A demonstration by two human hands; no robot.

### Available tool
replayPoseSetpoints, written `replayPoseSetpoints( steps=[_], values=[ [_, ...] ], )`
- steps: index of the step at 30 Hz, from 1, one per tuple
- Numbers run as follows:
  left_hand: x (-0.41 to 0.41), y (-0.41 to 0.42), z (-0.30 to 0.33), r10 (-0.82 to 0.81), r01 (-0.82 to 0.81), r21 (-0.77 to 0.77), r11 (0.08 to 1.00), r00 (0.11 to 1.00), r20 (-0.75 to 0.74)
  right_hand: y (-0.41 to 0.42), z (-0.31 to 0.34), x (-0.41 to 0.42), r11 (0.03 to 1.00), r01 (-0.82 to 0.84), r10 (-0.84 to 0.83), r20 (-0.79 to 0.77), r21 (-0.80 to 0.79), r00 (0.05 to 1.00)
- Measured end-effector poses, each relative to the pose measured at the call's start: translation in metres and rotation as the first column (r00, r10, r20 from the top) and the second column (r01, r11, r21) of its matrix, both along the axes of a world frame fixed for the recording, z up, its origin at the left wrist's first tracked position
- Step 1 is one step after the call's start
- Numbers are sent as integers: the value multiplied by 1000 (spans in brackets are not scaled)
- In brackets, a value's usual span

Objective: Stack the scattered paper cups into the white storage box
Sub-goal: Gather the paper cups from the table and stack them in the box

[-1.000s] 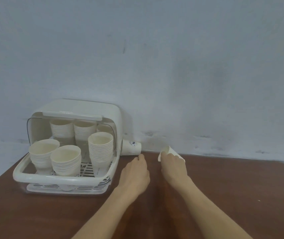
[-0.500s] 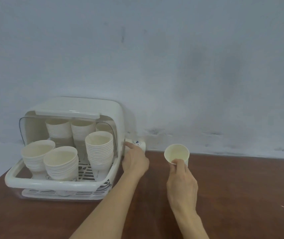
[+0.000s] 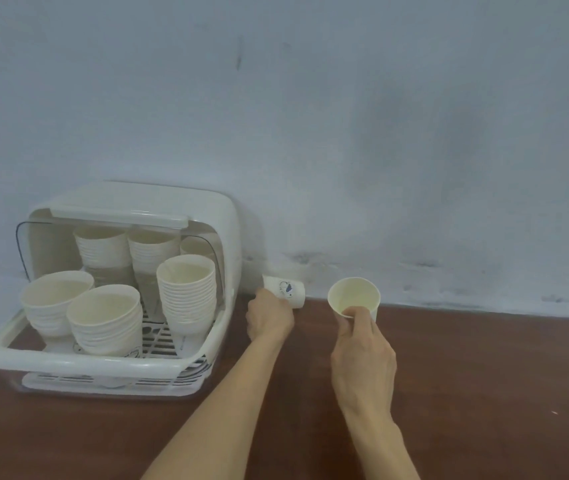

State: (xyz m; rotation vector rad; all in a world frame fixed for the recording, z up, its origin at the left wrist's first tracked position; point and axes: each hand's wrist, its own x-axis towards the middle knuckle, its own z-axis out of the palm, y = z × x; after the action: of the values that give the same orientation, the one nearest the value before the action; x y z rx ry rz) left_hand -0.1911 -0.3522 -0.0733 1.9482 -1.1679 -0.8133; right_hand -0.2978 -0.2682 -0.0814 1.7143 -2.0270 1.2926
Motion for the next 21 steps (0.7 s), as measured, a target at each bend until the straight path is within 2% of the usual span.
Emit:
replayPoseSetpoints(
  steps=[5, 8, 13, 18, 21],
  values=[
    [-7, 5, 1, -11, 13, -31, 999, 999, 44, 1, 2, -7, 991, 4, -7, 21, 135, 1000],
    [-9, 16, 10, -68, 85, -91, 992, 982, 174, 4, 5, -9, 981, 5, -13, 37, 194, 999],
    [-2, 46, 27, -124, 215, -166, 963, 892, 434, 11, 10, -1, 959, 10, -8, -8, 282, 1000],
    [12, 73, 48, -141, 299, -196, 934, 812, 566, 19, 19, 6, 957, -5, 11, -18, 289, 1000],
    [29, 84, 60, -129, 332, -246, 911, 794, 594, 28, 22, 12, 954, -12, 8, 16, 301, 1000]
  ],
)
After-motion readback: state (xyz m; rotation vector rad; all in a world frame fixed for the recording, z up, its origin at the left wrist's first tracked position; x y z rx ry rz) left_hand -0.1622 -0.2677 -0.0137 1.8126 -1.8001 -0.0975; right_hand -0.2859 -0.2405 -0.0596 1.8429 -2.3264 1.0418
